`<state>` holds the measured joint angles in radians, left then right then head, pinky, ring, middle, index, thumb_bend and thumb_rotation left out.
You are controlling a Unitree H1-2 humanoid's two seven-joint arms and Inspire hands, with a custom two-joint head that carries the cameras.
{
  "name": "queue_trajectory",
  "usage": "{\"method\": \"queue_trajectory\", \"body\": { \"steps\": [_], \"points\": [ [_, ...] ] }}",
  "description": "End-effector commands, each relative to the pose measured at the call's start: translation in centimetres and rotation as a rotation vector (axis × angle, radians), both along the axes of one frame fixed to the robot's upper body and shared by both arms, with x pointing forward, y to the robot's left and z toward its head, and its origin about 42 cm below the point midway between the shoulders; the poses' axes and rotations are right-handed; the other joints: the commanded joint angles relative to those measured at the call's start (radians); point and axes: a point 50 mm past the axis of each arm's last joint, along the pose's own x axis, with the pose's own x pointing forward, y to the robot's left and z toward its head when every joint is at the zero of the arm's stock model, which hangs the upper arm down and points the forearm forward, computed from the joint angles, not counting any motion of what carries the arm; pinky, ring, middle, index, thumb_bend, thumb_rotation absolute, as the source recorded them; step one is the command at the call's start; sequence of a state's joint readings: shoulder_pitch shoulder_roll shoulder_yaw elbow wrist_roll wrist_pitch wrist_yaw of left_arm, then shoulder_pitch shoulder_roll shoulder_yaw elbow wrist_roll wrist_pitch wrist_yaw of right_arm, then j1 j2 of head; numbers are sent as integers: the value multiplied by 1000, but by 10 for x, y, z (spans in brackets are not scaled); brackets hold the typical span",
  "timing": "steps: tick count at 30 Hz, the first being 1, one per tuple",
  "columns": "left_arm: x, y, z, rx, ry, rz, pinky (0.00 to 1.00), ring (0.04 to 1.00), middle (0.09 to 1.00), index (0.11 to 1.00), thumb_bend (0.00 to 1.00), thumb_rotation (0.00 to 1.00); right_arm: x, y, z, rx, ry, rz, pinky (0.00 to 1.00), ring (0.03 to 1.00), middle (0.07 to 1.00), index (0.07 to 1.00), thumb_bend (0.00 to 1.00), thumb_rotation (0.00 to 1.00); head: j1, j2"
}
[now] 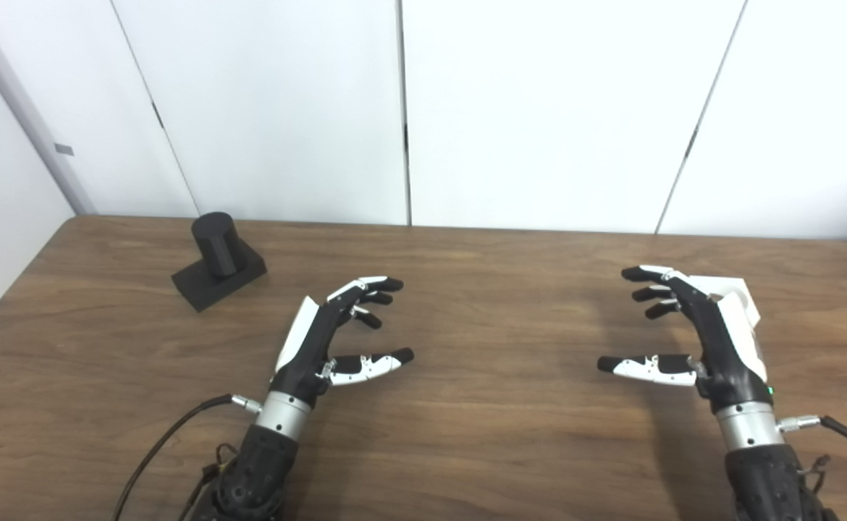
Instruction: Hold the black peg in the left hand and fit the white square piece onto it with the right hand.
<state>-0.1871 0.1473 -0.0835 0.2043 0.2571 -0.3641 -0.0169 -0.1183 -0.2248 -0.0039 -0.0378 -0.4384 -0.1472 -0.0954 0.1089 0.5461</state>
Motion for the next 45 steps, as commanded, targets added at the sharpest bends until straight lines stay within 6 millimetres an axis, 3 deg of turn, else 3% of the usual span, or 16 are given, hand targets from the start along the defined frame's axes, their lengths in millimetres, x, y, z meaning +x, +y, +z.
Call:
{"method": "queue_trajectory", "body": {
  "steps": [1,15,20,22,27,39,45],
  "points": [
    [6,-3,15,-7,-69,-8,573,741,783,728,678,0,5,0,19,-6,-86,16,553,667,742,701,651,0,1,1],
    [4,-6,12,8,-47,-17,590,741,791,752,673,0,2,-3,21,15,-99,11,542,674,744,710,654,0,36,-14],
    [6,-15,8,5,-41,-18,584,722,780,749,685,0,1,-6,19,15,-96,20,556,684,754,710,640,0,149,-53],
    [6,-21,6,5,-34,-25,585,718,779,754,678,4,1,-9,18,17,-85,20,565,694,759,714,633,0,225,-88],
    [10,-37,-3,19,-10,-25,603,739,791,750,677,3,3,-14,14,45,-68,31,582,710,778,725,621,0,297,-135],
    [8,-46,-10,47,-16,-10,601,737,791,738,676,18,4,-26,5,-21,-103,30,543,686,736,682,599,0,332,-167],
    [6,-42,-8,25,-13,-6,624,746,792,738,680,37,1,-25,7,-27,-98,29,517,672,732,680,584,0,332,-150]
  ]
}}
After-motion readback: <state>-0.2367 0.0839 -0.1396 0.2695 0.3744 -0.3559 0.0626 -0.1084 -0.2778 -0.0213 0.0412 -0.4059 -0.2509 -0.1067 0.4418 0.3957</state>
